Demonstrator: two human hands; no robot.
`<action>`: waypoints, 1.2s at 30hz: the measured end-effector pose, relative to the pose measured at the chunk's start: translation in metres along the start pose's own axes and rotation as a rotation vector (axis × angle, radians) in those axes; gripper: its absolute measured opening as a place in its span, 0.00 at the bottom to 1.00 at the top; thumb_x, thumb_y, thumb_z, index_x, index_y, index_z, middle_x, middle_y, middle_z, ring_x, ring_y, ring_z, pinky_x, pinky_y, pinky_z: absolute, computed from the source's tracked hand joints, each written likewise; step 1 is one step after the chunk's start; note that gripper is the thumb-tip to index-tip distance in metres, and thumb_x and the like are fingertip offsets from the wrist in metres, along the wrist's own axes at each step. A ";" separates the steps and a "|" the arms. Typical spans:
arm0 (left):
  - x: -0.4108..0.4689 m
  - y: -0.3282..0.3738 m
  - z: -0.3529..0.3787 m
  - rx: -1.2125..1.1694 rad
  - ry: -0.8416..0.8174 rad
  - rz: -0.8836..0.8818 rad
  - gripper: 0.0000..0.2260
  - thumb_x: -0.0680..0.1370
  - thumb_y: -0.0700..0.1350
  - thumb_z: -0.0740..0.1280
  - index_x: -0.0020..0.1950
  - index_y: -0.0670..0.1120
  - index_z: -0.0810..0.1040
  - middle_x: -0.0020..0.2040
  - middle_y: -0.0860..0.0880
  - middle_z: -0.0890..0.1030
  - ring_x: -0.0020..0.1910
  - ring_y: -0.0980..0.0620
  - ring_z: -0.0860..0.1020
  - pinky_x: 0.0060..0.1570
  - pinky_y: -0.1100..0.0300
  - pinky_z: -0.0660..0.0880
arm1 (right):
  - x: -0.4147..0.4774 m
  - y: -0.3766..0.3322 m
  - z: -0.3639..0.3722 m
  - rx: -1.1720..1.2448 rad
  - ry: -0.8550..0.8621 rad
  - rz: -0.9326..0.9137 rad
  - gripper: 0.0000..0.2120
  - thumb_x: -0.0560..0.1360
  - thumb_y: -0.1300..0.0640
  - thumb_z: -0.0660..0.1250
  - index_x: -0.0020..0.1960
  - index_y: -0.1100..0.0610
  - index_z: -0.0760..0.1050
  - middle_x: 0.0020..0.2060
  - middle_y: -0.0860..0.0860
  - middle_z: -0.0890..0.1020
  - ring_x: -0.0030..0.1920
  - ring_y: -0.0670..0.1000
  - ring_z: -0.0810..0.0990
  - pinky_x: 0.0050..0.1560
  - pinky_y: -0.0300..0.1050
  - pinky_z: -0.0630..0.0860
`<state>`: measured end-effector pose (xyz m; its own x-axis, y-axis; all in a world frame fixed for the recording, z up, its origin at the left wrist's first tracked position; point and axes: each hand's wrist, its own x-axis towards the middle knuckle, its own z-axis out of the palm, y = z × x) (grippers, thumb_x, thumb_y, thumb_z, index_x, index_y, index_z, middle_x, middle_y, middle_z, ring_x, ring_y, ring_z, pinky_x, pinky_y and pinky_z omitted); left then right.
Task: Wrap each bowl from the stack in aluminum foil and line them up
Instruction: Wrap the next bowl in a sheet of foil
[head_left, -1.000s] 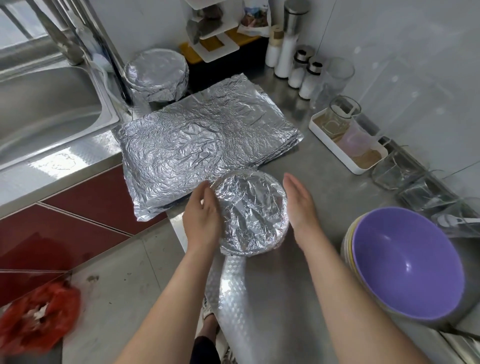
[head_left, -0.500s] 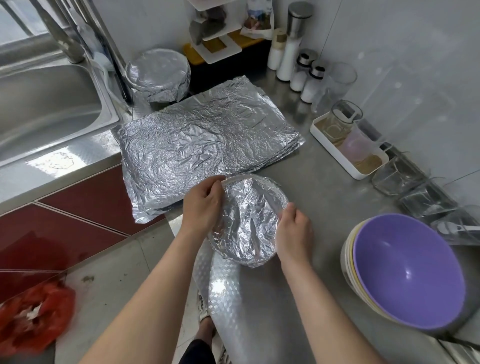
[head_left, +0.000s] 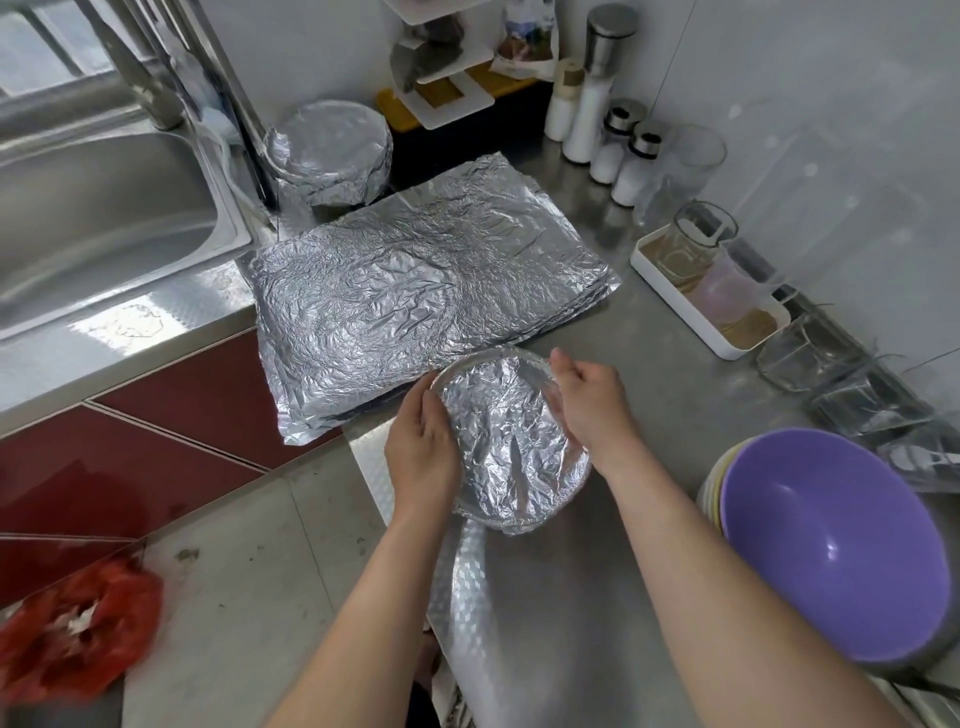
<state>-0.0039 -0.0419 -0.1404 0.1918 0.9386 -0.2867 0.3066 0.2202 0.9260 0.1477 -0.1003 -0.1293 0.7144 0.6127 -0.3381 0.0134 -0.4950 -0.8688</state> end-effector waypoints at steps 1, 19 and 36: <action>0.002 0.000 -0.001 0.005 0.005 0.004 0.16 0.83 0.50 0.56 0.65 0.47 0.77 0.59 0.34 0.77 0.60 0.32 0.73 0.58 0.36 0.71 | -0.001 0.002 0.001 -0.017 0.028 -0.025 0.23 0.82 0.49 0.59 0.30 0.56 0.63 0.22 0.49 0.63 0.25 0.47 0.62 0.29 0.40 0.61; 0.021 -0.003 -0.051 0.416 -0.152 -0.198 0.10 0.80 0.42 0.61 0.58 0.52 0.78 0.55 0.49 0.82 0.45 0.50 0.79 0.49 0.56 0.75 | -0.008 0.004 -0.004 -0.191 0.035 -0.164 0.21 0.82 0.50 0.57 0.39 0.65 0.74 0.35 0.61 0.79 0.38 0.60 0.77 0.42 0.54 0.74; 0.016 0.027 -0.040 -0.377 -0.370 -0.453 0.29 0.78 0.67 0.56 0.69 0.48 0.73 0.59 0.45 0.82 0.57 0.46 0.82 0.63 0.46 0.73 | -0.014 0.033 -0.001 0.366 0.031 0.014 0.11 0.81 0.51 0.61 0.56 0.53 0.80 0.55 0.51 0.83 0.58 0.50 0.80 0.63 0.50 0.74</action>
<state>-0.0294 -0.0103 -0.1104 0.4470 0.5950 -0.6680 0.0997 0.7089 0.6982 0.1386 -0.1259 -0.1525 0.7335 0.5857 -0.3450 -0.2443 -0.2465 -0.9378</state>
